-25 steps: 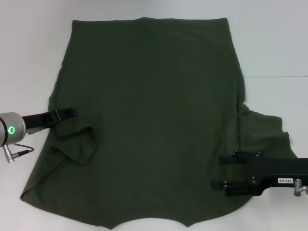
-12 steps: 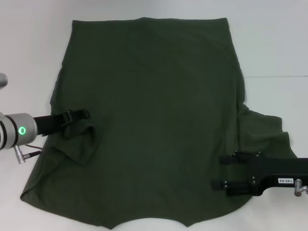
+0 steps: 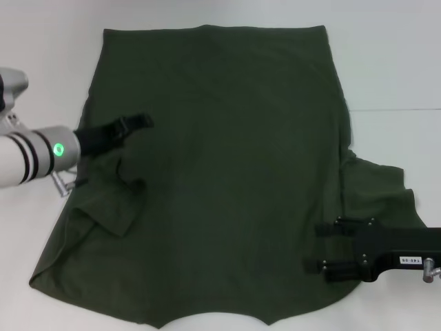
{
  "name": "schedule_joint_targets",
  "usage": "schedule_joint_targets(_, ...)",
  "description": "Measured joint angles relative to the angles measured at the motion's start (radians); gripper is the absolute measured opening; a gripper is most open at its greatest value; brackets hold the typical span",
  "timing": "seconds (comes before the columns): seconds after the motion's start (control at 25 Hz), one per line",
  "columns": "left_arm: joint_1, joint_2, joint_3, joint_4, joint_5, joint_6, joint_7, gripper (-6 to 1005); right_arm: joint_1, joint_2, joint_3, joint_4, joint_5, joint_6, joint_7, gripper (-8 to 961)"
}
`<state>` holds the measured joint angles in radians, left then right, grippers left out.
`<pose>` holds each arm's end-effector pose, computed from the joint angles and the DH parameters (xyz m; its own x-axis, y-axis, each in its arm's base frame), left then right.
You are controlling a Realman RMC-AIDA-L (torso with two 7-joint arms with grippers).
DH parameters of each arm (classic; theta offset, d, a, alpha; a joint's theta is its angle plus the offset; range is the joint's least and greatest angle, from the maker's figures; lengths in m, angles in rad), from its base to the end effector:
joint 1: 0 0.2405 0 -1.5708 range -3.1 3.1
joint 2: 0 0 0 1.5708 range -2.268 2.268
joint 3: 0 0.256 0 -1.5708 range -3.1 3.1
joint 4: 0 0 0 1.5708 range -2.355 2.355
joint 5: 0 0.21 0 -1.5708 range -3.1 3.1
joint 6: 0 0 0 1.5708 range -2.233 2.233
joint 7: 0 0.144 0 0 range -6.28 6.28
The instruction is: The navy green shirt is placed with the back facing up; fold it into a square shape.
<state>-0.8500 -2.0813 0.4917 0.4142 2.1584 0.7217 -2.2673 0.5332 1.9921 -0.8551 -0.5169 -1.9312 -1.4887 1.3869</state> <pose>-0.2572 0.4556 -0.0085 0.0767 0.6603 0.7471 0.9964 -0.0244 -0.0807 0.2819 0.3262 -0.0065 0.8035 -0.4185 -0.4234 -0.4982 -0.8620 -0.0933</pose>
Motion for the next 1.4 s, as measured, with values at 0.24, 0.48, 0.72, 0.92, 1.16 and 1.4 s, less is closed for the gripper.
schedule_joint_targets(0.24,-0.008,-0.021,-0.001,0.003,-0.304,-0.116,0.178,908,-0.004,0.000,0.001,0.000,0.000,-0.002,-0.005,928)
schedule_joint_targets(0.48,0.051,0.002,0.006,0.004,-0.358,-0.006,0.198,908,-0.002,0.000,0.001,-0.001,0.000,-0.005,0.000,928)
schedule_joint_targets(0.72,0.168,0.017,0.006,0.039,-0.331,0.167,0.161,908,-0.001,0.000,0.001,-0.001,0.000,0.002,0.001,927)
schedule_joint_targets(0.92,0.228,0.004,0.003,0.067,-0.253,0.235,0.173,907,-0.002,-0.001,-0.003,0.000,0.000,0.002,0.002,927)
schedule_joint_targets(1.16,0.208,-0.008,0.037,0.009,-0.243,0.175,0.218,907,-0.001,-0.002,-0.007,0.000,-0.001,0.002,0.003,927)
schedule_joint_targets(1.4,0.161,-0.037,0.072,-0.022,-0.250,0.078,0.240,907,-0.006,-0.005,-0.004,0.001,-0.001,-0.005,0.002,928)
